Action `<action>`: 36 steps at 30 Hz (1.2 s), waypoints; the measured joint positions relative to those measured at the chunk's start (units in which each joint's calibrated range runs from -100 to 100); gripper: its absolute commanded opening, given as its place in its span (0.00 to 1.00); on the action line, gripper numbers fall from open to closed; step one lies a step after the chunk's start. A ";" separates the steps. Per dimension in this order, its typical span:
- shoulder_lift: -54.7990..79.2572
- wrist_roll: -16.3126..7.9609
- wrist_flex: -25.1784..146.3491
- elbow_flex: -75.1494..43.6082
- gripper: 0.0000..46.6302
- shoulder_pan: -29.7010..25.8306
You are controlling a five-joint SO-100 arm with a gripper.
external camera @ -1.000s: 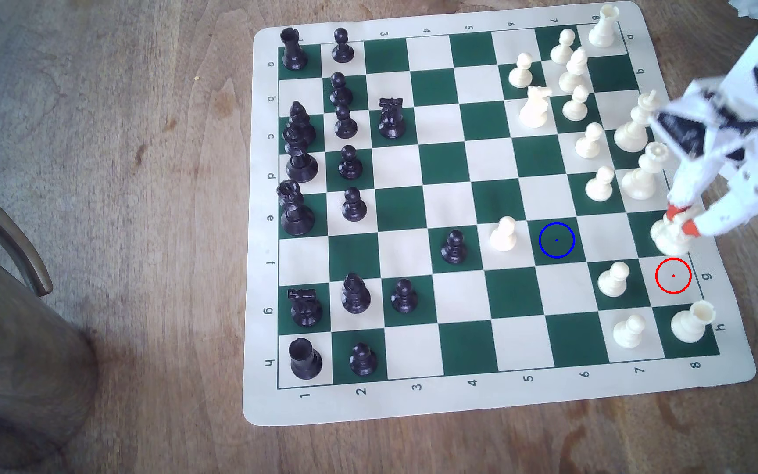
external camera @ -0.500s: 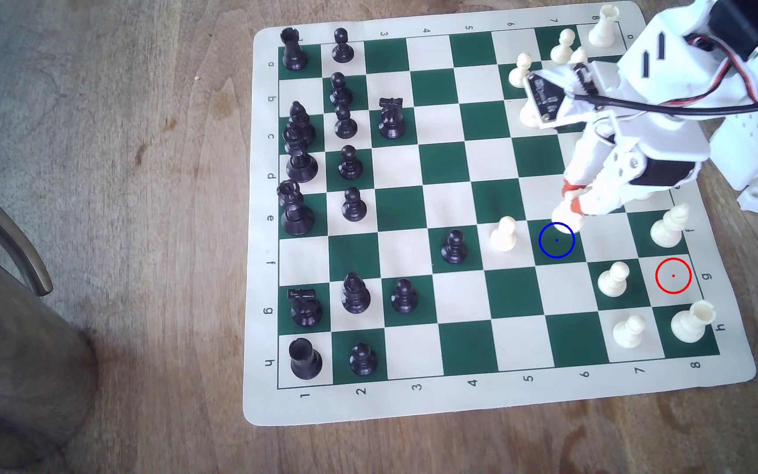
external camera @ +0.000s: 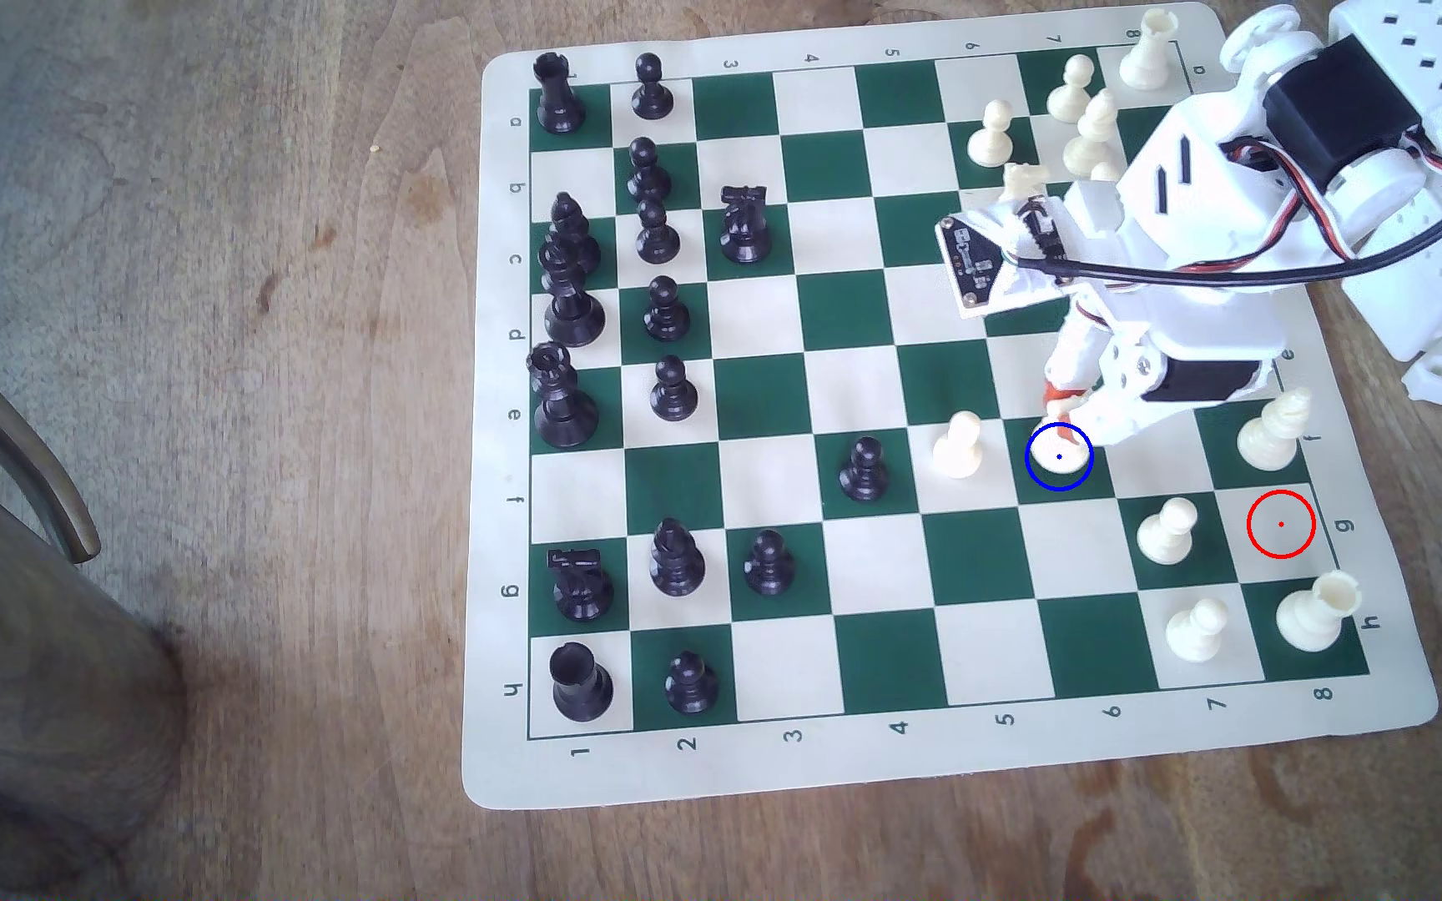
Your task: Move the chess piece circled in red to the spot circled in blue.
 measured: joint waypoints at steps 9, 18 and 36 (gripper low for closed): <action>0.00 0.00 -1.43 1.17 0.00 0.00; 0.00 -0.44 -2.87 3.52 0.44 -0.37; -14.24 -0.49 -2.87 5.15 0.59 3.61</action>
